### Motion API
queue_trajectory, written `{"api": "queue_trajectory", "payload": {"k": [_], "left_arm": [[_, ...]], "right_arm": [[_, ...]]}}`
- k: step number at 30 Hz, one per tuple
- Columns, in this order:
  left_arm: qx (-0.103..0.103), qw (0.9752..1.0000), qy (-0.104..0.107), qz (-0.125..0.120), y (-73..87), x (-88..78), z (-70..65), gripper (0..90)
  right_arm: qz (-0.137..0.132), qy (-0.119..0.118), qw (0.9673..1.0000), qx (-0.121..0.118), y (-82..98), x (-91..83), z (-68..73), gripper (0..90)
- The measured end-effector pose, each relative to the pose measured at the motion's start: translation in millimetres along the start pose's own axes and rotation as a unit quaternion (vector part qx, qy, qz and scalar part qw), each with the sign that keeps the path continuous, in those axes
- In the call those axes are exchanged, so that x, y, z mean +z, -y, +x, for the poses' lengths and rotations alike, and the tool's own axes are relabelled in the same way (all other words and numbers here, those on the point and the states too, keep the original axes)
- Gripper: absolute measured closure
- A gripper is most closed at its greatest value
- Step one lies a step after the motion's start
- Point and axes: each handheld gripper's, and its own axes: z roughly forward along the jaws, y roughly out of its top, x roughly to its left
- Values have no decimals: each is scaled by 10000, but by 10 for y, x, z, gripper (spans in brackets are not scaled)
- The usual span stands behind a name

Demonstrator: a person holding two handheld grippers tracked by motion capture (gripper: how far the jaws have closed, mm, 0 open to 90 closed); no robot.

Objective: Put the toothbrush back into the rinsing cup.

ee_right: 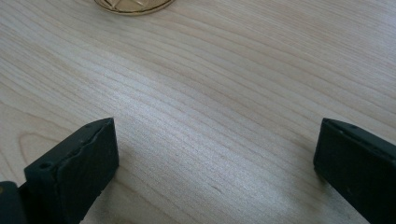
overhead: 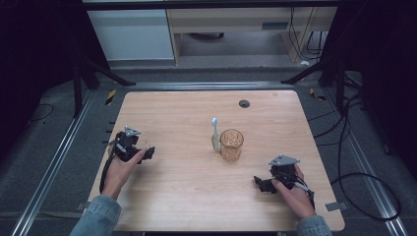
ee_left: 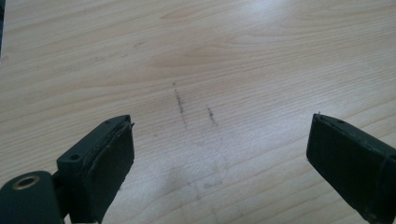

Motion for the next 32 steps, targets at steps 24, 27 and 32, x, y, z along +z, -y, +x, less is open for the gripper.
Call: {"api": "queue_trajectory", "payload": {"k": [24,27,32], "left_arm": [[-439,9990,-75,8,282,329,302,48],[-451,9989,-72,-78,289,358,323,20],[-463,9987,-58,-205,299,389,344,0]], "right_arm": [[0,1,10000,-1,0,0,0,4],[1,1,10000,0,0,0,0,4],[1,1,10000,0,0,0,0,4]]}}
